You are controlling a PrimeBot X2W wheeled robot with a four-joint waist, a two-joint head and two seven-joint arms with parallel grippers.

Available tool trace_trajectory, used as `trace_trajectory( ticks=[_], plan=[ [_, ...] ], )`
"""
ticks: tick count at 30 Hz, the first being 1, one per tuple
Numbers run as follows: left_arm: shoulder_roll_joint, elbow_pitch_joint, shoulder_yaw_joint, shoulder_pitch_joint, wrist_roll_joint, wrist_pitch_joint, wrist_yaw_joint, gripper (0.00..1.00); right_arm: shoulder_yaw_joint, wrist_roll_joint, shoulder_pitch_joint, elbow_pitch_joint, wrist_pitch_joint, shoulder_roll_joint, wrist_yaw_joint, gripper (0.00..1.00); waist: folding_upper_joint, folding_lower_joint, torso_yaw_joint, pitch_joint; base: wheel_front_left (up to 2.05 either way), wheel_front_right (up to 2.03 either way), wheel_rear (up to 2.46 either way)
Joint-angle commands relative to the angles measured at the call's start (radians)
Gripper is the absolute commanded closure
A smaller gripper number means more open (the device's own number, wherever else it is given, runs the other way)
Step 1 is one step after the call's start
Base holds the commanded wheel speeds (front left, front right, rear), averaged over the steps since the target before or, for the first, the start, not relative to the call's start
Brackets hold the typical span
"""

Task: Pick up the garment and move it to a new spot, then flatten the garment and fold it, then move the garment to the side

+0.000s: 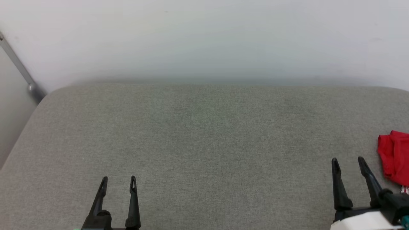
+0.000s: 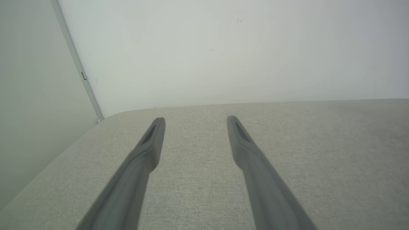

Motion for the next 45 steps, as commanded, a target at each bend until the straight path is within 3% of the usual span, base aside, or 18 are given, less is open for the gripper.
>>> trace_trajectory(
  ticks=[1, 22, 23, 27, 45],
  plan=[
    [0.001, -0.003, -0.003, 0.014, -0.006, -0.002, -0.008, 0.00, -0.001, 0.002, 0.030, -0.016, -0.002, 0.006, -0.001, 0.00, 0.0000, 0.0001, 0.004, -0.008, 0.00, 0.00, 0.00],
    [-0.011, -0.014, 0.007, 0.051, -0.045, -0.002, -0.063, 0.00, -0.001, 0.064, 0.165, -0.087, -0.002, 0.015, -0.001, 0.00, 0.0000, 0.0001, 0.002, -0.051, 0.00, 0.00, 0.00],
    [-0.010, -0.011, 0.005, 0.045, -0.044, 0.000, -0.062, 1.00, -0.001, 0.057, 0.152, -0.081, 0.000, 0.011, 0.000, 1.00, 0.0000, 0.0001, 0.002, -0.051, 0.00, 0.00, 0.00],
    [-0.011, 0.023, 0.001, 0.051, -0.056, 0.002, -0.062, 1.00, 0.000, 0.068, 0.151, -0.046, 0.004, 0.011, 0.000, 1.00, 0.0000, 0.0001, 0.002, -0.051, 0.00, 0.00, 0.00],
    [0.008, 0.081, 0.018, -0.029, -0.438, 0.070, -0.096, 1.00, 0.001, 0.417, 0.073, 0.003, 0.085, 0.004, 0.000, 1.00, 0.0000, 0.0001, -0.006, -0.040, 0.00, 0.00, 0.00]
  ],
)
